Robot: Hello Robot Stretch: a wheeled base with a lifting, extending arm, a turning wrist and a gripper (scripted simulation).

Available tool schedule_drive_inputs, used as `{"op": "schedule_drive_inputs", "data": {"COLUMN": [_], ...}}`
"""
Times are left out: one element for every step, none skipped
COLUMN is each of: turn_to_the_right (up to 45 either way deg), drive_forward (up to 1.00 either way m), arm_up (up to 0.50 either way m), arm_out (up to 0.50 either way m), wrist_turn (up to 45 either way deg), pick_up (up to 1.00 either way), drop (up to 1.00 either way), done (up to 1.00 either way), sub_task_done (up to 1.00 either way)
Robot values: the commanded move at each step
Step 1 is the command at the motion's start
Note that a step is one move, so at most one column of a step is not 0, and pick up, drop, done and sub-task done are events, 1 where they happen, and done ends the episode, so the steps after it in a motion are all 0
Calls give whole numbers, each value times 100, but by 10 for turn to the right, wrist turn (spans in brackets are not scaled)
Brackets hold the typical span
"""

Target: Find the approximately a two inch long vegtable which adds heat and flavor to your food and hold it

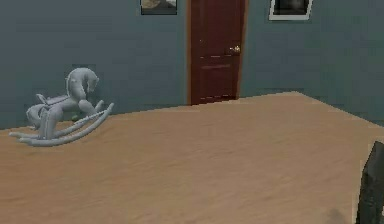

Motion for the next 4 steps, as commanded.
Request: {"op": "schedule_drive_inputs", "data": {"turn_to_the_right": [450, 450, 420, 0], "drive_forward": [0, 0, 0, 75], "arm_up": [0, 0, 0, 0], "arm_out": [0, 0, 0, 0], "wrist_turn": [0, 0, 0, 0], "pick_up": [0, 0, 0, 0], "drop": [0, 0, 0, 0], "done": [0, 0, 0, 0], "sub_task_done": [0, 0, 0, 0]}}
